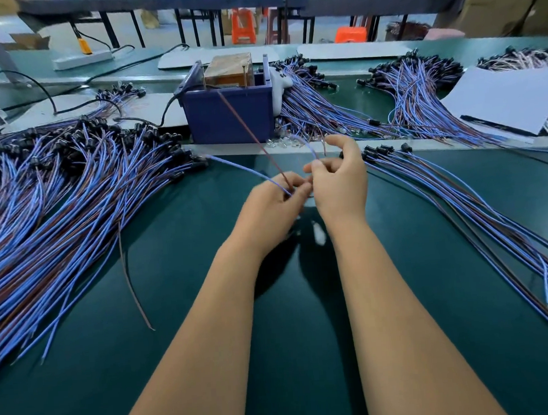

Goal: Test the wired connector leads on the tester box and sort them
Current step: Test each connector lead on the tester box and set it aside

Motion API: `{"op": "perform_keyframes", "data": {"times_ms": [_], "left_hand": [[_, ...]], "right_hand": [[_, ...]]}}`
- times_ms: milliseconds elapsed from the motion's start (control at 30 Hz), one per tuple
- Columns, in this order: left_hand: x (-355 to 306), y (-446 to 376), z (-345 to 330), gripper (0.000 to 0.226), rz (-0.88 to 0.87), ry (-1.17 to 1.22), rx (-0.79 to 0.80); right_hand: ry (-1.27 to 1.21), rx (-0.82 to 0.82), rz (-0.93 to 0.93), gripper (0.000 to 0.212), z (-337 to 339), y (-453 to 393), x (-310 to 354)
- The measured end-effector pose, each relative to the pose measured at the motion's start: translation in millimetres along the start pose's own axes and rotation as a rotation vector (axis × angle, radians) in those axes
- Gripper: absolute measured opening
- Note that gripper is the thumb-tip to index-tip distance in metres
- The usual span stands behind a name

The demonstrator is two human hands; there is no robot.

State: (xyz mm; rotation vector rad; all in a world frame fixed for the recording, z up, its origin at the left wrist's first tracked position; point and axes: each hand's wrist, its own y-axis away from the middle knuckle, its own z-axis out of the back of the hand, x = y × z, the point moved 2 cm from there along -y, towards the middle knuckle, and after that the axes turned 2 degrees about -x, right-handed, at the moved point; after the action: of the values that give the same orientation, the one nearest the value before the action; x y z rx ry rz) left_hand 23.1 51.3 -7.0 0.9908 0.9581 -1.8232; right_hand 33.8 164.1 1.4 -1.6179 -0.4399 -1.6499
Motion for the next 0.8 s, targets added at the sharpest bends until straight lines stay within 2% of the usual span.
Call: {"op": "perform_keyframes", "data": {"times_ms": [33,133,200,300,400,533,700,800], "left_hand": [[-0.7,1.9,-4.7,0.008,-0.028,-0.053,0.066],[-0.1,3.3,-7.8,0.030,-0.135,-0.238,0.179],[1.1,2.5,-5.2,0.039,-0.143,-0.226,0.215],[4.3,0.9,-4.6,0.034,-0.116,-0.201,0.198],[6.8,0.1,-7.0,0.020,-0.099,-0.236,0.188],[8.0,-0.9,-6.7,0.015,-0.088,-0.258,0.180],[6.8,0.0,-7.3,0.015,-0.087,-0.256,0.179],[6.7,-0.2,-7.6,0.014,-0.075,-0.258,0.175]], "right_hand": [[0.009,0.012,-0.045,0.034,1.2,-2.5,-4.7],[0.048,0.036,-0.129,0.031,5.9,-7.2,-15.1],[0.098,0.034,-0.122,0.027,10.9,-7.8,-18.1],[0.224,0.082,-0.060,0.023,22.1,-9.6,-19.7],[0.449,0.159,0.012,0.027,42.9,-17.1,-21.1],[0.724,0.214,0.050,0.033,78.6,-30.6,-18.8],[1.013,0.098,-0.077,0.032,114.6,-48.6,-14.8],[1.153,0.003,-0.149,0.035,109.7,-45.7,-12.9]]}}
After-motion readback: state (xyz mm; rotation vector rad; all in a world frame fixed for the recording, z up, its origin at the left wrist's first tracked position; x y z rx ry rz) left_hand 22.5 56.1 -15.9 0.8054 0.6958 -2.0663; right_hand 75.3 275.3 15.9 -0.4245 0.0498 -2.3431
